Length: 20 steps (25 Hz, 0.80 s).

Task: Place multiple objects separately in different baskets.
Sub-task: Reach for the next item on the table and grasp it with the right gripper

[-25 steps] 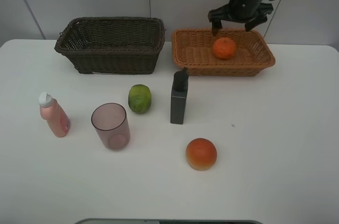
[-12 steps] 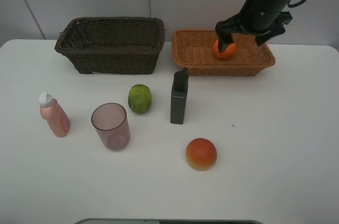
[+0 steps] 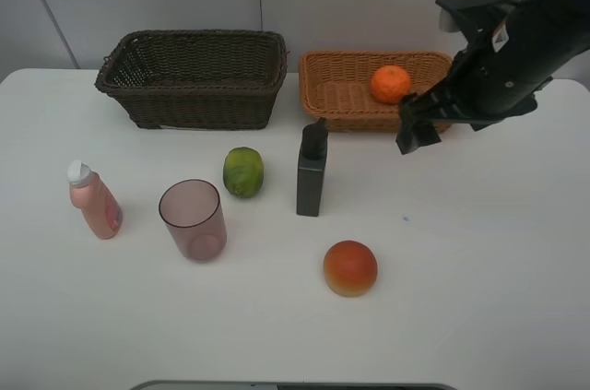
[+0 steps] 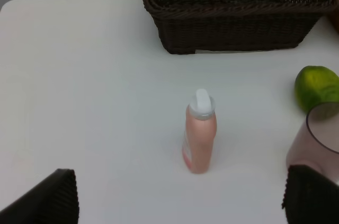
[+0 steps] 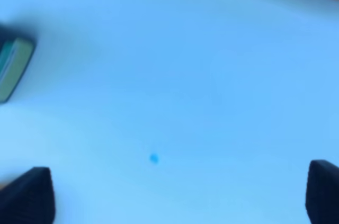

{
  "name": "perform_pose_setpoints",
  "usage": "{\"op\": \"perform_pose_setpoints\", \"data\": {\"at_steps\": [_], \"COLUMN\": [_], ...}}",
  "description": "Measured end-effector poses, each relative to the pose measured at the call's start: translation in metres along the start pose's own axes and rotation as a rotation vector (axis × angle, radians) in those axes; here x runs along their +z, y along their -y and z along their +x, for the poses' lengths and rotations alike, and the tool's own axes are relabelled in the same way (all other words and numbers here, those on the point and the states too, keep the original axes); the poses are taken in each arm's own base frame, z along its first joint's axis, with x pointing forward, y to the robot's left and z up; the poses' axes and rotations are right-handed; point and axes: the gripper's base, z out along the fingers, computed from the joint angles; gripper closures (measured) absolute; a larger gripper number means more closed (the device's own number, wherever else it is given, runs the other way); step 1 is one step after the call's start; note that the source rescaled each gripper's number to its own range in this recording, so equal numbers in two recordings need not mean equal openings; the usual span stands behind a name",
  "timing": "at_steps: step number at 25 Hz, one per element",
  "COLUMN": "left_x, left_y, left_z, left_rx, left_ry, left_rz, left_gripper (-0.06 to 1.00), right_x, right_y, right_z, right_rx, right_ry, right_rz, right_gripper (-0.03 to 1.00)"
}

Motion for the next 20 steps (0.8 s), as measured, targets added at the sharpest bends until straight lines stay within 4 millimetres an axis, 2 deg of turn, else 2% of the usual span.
{"op": "perform_pose_setpoints", "data": {"at_steps": [5, 12, 17, 20], "left_x": [0.0, 0.0, 0.0, 0.0], "left_y": [0.0, 0.0, 0.0, 0.0], "left_z": [0.0, 0.0, 0.0, 0.0], "left_rx": [0.0, 0.0, 0.0, 0.0], "left_ry": [0.0, 0.0, 0.0, 0.0], "left_rz": [0.0, 0.0, 0.0, 0.0], "left_gripper": [-0.05, -0.05, -0.05, -0.05], "right_x": [-0.013, -0.014, 0.001, 0.014], "right_y": [-0.025, -0.061, -0.083, -0.094], "right_z": [0.023, 0.043, 0.047, 0.05], "right_rx": [-0.097, -0.244, -0.331, -0.46], "right_ry": [0.005, -0.031, -0.07, -0.095], "right_rz": [-0.038, -0.081, -0.095, -0.104], "right_gripper": [-0.03, -0.03, -0.03, -0.03]}}
